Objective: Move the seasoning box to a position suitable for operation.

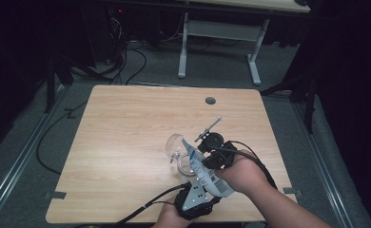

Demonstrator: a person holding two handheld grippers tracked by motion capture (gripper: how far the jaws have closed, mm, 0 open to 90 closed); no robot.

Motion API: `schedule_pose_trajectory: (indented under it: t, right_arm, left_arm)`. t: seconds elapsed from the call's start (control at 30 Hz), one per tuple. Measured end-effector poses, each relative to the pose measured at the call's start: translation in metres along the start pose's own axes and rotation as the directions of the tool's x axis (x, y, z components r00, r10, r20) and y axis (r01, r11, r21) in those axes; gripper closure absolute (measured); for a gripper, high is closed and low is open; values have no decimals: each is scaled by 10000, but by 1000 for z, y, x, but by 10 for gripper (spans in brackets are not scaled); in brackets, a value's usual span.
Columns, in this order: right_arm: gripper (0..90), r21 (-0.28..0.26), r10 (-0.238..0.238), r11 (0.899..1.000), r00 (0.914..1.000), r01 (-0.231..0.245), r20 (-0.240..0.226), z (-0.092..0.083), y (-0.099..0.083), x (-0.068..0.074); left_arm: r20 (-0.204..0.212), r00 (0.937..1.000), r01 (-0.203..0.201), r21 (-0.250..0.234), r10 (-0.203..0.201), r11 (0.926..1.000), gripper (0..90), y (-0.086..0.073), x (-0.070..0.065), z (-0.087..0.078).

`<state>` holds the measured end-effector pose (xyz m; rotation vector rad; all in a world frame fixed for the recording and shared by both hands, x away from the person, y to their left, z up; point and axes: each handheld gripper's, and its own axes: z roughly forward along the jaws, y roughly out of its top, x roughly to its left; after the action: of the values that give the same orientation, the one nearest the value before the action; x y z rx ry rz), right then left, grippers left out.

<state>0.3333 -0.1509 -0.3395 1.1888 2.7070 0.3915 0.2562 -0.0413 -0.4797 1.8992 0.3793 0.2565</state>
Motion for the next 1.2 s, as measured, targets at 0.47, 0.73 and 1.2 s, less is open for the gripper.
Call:
schedule_pose_trajectory:
  t: [0.47,0.73,1.2]
  right_arm:
    - [899,-30,-42,10000,10000,42,45,-1,2,-1]
    - [900,-32,-7,10000,10000,7,21,1,2,-2]
    - [900,-87,98,9999,9999,-97,91,-1,1,-3]
  left_arm:
    - [-1,10000,25,11,-25,10000,628,3,1,0]
    - [10,10000,31,37,-31,10000,628,2,2,1]
    - [56,10000,48,-17,-47,10000,629,5,3,3]
